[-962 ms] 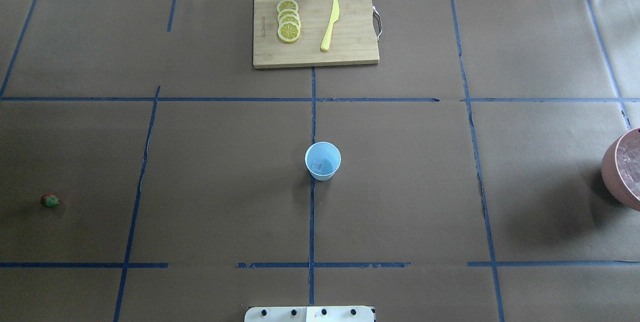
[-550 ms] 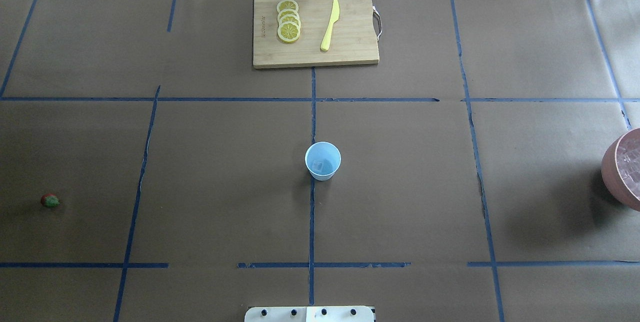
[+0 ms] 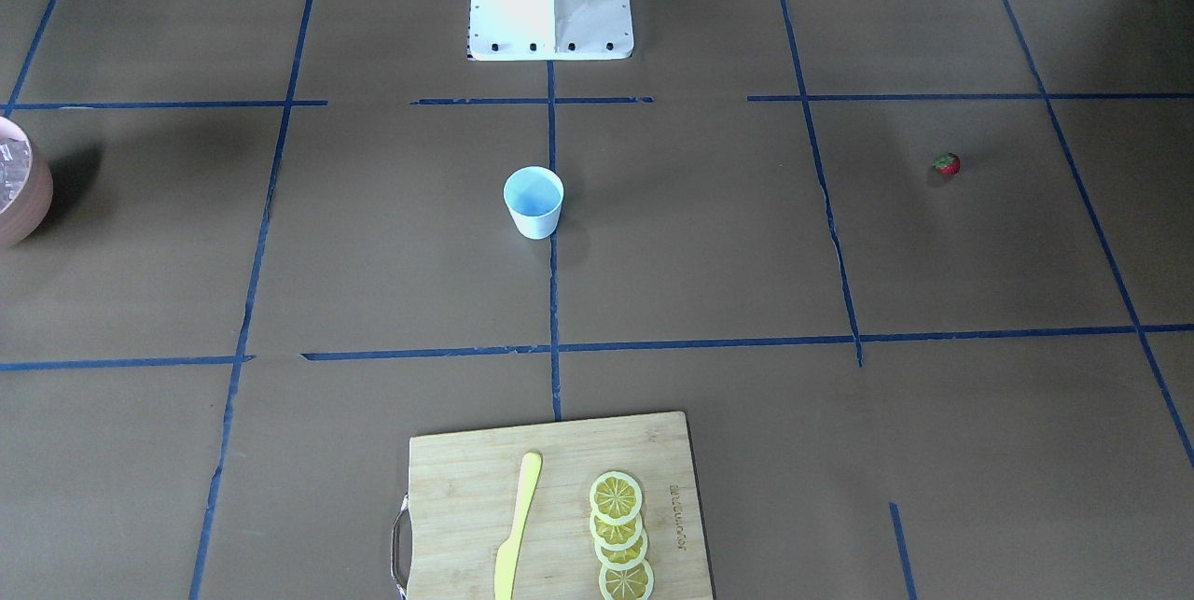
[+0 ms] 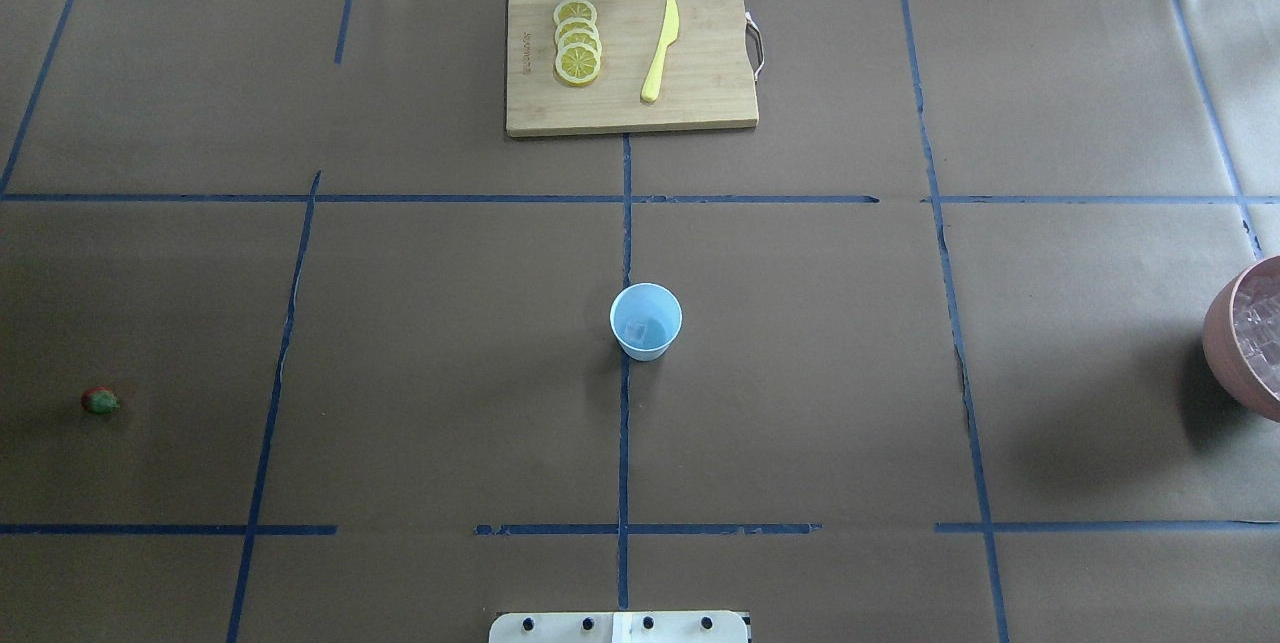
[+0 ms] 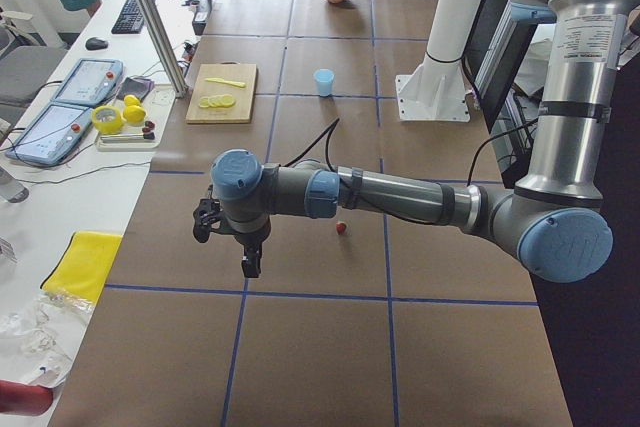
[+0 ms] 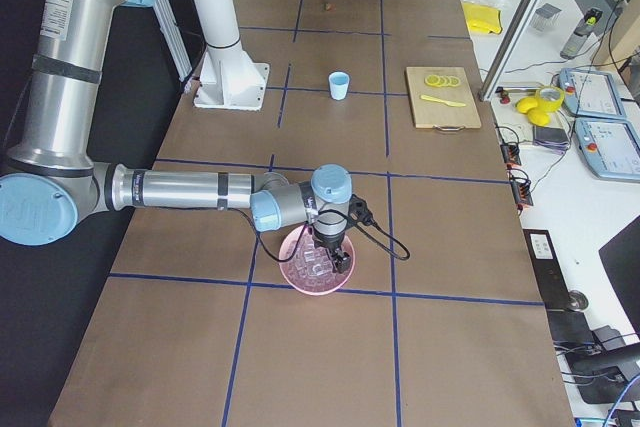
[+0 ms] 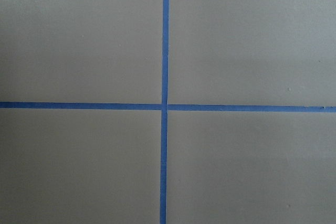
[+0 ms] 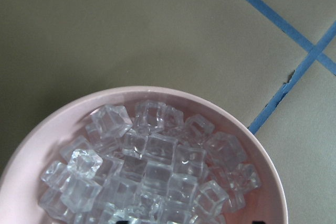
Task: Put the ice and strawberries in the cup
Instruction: 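Grasp another ice cube from the pink bowl with the right gripper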
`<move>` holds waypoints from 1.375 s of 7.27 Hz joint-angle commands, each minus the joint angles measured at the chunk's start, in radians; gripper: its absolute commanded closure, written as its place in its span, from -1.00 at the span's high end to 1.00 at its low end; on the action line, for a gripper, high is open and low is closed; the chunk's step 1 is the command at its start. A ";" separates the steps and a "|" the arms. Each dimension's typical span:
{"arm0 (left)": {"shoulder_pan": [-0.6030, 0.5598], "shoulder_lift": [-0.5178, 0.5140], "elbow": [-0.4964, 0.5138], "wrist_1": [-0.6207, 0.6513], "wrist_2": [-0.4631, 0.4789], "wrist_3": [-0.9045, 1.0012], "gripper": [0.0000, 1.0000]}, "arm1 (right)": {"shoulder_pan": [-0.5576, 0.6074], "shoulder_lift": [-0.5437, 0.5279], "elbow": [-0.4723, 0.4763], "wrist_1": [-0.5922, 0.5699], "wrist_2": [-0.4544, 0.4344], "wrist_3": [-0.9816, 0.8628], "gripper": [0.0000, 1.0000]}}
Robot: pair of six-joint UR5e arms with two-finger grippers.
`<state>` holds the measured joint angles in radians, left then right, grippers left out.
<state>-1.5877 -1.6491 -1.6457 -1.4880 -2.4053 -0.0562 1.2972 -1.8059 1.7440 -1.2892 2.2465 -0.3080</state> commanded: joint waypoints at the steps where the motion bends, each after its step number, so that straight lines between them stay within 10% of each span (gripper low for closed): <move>1: 0.000 0.000 -0.009 0.000 0.000 -0.005 1.00 | 0.001 0.002 -0.024 0.010 0.002 -0.003 0.46; 10: 0.000 0.003 -0.019 0.002 0.000 -0.007 1.00 | -0.001 0.002 -0.052 0.008 0.005 0.000 0.31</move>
<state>-1.5877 -1.6460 -1.6644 -1.4864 -2.4053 -0.0629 1.2962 -1.8033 1.6961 -1.2809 2.2518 -0.3068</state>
